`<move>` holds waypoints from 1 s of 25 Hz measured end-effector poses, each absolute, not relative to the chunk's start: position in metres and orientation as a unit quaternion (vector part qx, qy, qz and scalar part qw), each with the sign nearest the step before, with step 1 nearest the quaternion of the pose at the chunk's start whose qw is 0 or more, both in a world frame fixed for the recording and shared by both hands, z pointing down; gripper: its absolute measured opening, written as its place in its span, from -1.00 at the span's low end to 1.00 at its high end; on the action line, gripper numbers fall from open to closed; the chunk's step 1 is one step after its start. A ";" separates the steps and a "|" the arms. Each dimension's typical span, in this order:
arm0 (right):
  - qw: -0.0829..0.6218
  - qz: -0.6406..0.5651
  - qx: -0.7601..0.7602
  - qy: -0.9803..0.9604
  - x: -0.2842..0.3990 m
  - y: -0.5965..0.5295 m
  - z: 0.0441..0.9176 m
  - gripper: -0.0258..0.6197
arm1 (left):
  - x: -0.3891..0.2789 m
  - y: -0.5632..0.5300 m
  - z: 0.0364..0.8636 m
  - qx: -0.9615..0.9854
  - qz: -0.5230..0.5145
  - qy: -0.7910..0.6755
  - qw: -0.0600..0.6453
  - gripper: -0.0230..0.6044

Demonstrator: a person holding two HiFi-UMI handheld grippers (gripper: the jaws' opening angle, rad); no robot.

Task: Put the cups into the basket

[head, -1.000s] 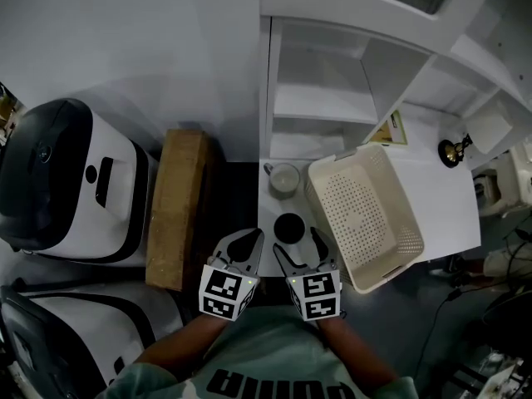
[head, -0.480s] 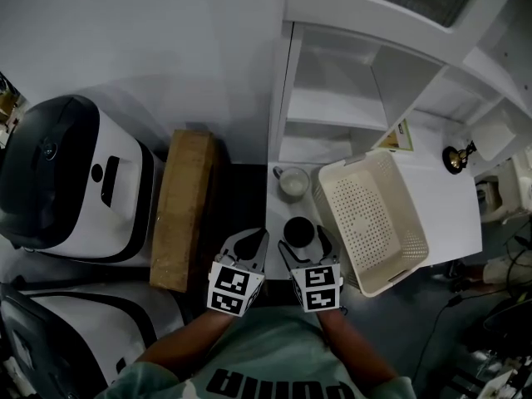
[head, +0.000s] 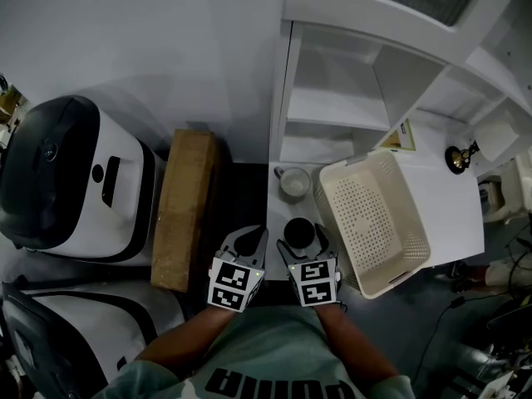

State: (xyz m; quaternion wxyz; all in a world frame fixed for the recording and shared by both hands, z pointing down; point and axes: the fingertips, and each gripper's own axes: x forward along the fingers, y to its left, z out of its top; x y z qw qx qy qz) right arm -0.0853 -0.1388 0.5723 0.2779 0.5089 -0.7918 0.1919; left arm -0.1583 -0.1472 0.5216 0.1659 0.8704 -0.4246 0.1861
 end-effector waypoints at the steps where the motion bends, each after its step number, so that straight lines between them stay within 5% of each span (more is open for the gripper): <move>1: 0.280 0.192 0.505 -0.793 -0.086 -0.139 0.574 0.26 | -0.158 -0.147 0.523 0.869 0.188 -0.426 0.167 -0.91; 25: 0.267 0.176 0.501 -0.804 -0.081 -0.142 0.564 0.26 | -0.150 -0.143 0.522 0.858 0.191 -0.447 0.168 -0.91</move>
